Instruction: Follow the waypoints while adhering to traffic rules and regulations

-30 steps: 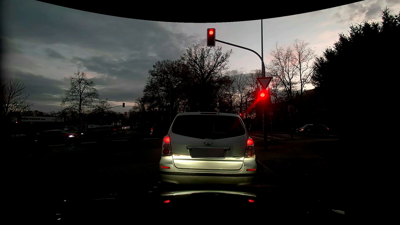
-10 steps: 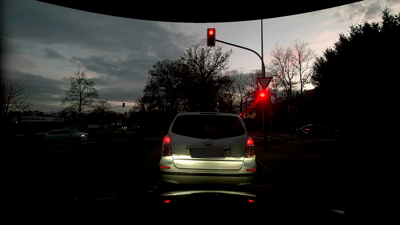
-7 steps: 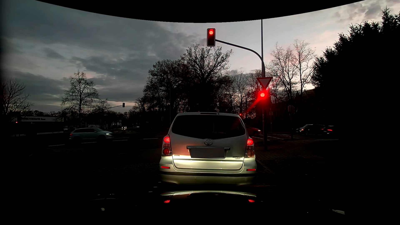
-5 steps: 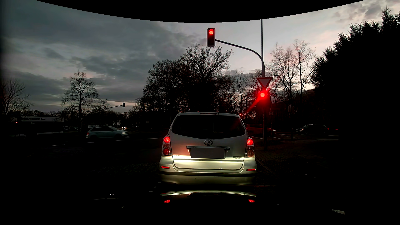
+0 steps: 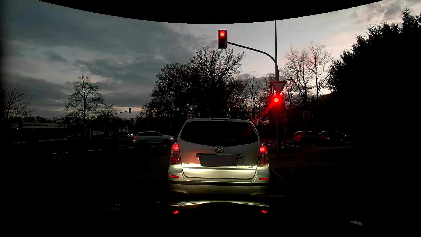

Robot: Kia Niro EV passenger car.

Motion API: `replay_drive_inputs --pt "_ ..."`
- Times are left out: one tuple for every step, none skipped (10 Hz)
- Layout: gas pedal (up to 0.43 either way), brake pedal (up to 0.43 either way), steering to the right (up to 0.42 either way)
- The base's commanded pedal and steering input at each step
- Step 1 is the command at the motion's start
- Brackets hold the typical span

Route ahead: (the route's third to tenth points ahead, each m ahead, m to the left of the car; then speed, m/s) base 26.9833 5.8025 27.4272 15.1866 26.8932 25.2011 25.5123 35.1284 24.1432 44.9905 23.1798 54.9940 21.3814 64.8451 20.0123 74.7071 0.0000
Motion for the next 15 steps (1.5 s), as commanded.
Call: replay_drive_inputs --pt "0.000 0.341 -0.001" --pt "0.000 0.341 -0.001" --pt "0.000 0.341 -0.001" --pt "0.000 0.341 -0.001" --pt "0.000 0.341 -0.001" --pt "0.000 0.341 0.000" --pt "0.000 0.341 -0.001" --pt "0.000 0.341 0.000" --pt "0.000 0.341 -0.001" --pt "0.000 0.341 -0.001" --pt "0.000 0.341 -0.001" --pt "0.000 0.341 -0.001" --pt "0.000 0.341 0.000" --pt "0.000 0.341 0.000" --pt "0.000 0.341 -0.001"
